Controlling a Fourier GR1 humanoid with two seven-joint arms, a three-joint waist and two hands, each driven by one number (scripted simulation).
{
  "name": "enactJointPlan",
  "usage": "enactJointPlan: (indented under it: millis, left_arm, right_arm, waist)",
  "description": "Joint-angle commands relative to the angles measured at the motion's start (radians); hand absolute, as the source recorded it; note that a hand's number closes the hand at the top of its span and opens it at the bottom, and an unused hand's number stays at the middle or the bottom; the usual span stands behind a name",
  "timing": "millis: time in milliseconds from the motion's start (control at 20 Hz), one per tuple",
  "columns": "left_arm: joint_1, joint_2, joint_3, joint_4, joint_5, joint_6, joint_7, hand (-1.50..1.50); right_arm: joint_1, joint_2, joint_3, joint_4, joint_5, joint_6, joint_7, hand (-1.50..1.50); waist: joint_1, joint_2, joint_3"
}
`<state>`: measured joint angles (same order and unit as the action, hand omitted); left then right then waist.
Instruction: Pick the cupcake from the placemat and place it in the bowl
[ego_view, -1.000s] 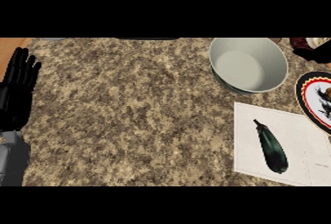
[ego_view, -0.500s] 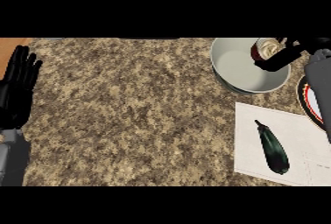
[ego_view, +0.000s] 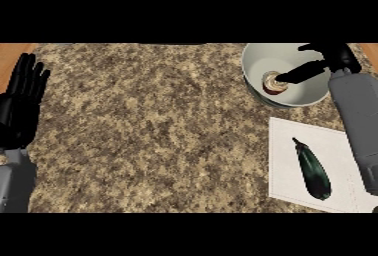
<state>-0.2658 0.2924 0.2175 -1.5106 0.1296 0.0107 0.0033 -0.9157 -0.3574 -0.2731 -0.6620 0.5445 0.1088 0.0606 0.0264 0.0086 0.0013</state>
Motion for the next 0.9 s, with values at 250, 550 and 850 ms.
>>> enactJointPlan:
  millis: [250,550,850]
  left_arm:
    - [0.007,0.014,0.023,0.020,0.007,-0.013,-0.017,0.00]
    - [0.004,0.031,0.034,0.024,0.028,-0.043,-0.008,0.00]
    - [0.011,0.020,0.032,-0.012,0.016,-0.013,0.018,0.00]
  right_arm:
    - [-0.005,-0.078,-0.184,0.054,-0.110,-0.211,-0.159,-1.50]
    - [0.015,-0.235,-0.311,0.131,-0.218,-0.152,-0.208,-1.50]
    - [0.085,-0.417,-0.392,0.271,-0.285,-0.011,-0.333,-1.50]
  waist:
    - [-0.008,-0.001,0.000]
    - [-0.013,-0.002,0.000]
    - [-0.004,0.002,0.001]
